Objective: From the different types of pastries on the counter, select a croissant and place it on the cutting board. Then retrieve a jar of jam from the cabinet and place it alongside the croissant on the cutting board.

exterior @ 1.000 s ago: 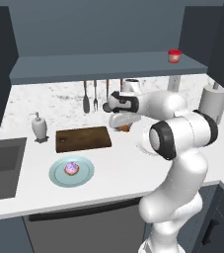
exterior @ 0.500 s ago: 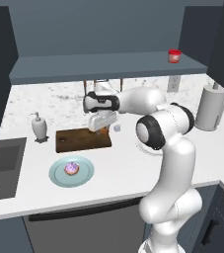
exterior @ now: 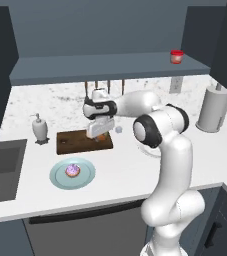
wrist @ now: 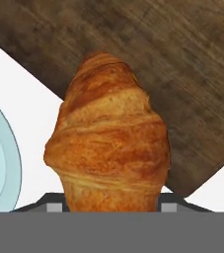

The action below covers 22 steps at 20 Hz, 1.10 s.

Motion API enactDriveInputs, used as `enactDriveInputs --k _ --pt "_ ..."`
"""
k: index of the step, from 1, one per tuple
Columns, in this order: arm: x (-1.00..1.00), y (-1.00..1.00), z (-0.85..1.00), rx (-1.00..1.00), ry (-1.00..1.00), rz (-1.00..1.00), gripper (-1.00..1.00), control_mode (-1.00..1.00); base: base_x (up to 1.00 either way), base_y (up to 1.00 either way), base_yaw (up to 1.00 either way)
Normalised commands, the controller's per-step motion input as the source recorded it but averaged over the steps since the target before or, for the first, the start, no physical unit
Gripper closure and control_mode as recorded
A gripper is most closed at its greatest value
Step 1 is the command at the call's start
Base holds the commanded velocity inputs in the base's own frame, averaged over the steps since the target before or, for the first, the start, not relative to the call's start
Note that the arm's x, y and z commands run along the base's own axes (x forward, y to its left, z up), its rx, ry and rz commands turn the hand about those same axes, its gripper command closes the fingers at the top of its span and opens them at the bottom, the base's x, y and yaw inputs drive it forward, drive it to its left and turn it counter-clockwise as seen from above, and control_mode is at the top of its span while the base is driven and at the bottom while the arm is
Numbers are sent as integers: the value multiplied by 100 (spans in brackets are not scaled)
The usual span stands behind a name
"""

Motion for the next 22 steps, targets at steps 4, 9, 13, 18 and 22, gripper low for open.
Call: enactDriveInputs --k 4,9,13,18,22 --pt "58 0 -10 1 0 0 100 -100 0 0 0" --pt "67 0 3 0 0 0 100 -100 0 0 0" --pt "64 6 -17 0 0 0 100 -100 0 0 0" --pt "33 2 -22 0 0 0 100 -100 0 0 0" --pt "7 50 0 0 0 3 100 -100 0 0 0"
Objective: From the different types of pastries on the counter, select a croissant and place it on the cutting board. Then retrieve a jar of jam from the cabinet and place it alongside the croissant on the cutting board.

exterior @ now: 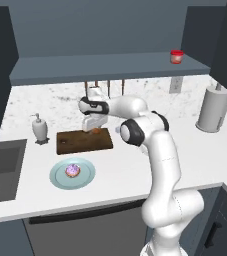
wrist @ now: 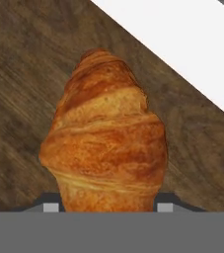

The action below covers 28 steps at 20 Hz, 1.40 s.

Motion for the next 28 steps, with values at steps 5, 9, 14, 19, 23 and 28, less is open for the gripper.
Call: enactDriveInputs --k 5,9,14,19,23,28 --pt "-14 24 -10 0 0 0 100 -100 0 0 0" --pt "-2 3 -42 0 3 0 100 -100 0 0 0" --pt "0 4 -49 0 4 0 100 -100 0 0 0" --pt "0 5 -59 0 2 0 100 -100 0 0 0" --pt "0 17 -84 -2 0 0 100 -100 0 0 0" --pt "0 21 -77 -4 0 0 100 -100 0 0 0"
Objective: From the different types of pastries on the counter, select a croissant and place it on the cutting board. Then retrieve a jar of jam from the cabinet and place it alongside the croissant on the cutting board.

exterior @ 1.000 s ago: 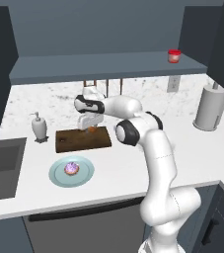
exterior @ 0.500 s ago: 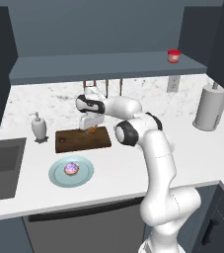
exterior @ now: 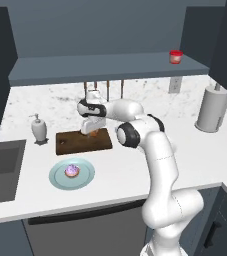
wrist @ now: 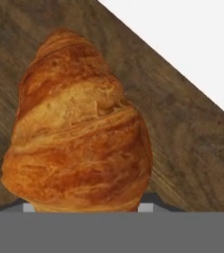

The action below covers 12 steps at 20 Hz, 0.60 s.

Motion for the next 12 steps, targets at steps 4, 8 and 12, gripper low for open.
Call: enactDriveInputs --k 4,8,12 --pt "0 17 -48 -1 0 0 -100 -100 0 0 0" --pt "-11 3 21 0 0 0 -100 -100 0 0 0" --pt "-28 7 62 0 0 0 -100 -100 0 0 0"
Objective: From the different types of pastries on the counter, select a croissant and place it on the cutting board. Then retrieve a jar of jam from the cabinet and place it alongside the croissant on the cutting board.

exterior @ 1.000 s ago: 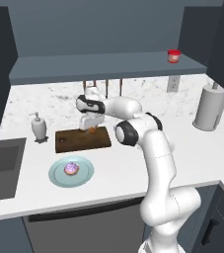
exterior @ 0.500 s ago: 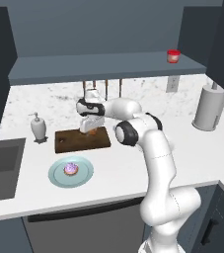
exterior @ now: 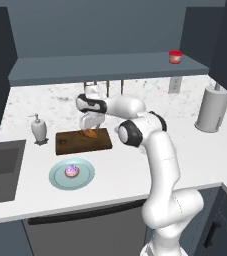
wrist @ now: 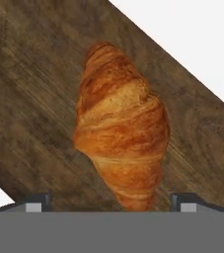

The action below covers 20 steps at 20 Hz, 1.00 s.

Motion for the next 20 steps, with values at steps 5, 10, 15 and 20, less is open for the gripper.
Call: enactDriveInputs --k 5,10,15,20 --pt "-57 0 76 3 -5 0 -100 -100 0 0 0" --pt "-100 0 7 1 -2 5 -100 -100 0 0 0" --pt "-100 -9 1 0 -19 0 -100 -100 0 0 0" --pt "-100 -13 12 0 -36 -6 -100 -100 0 0 0"
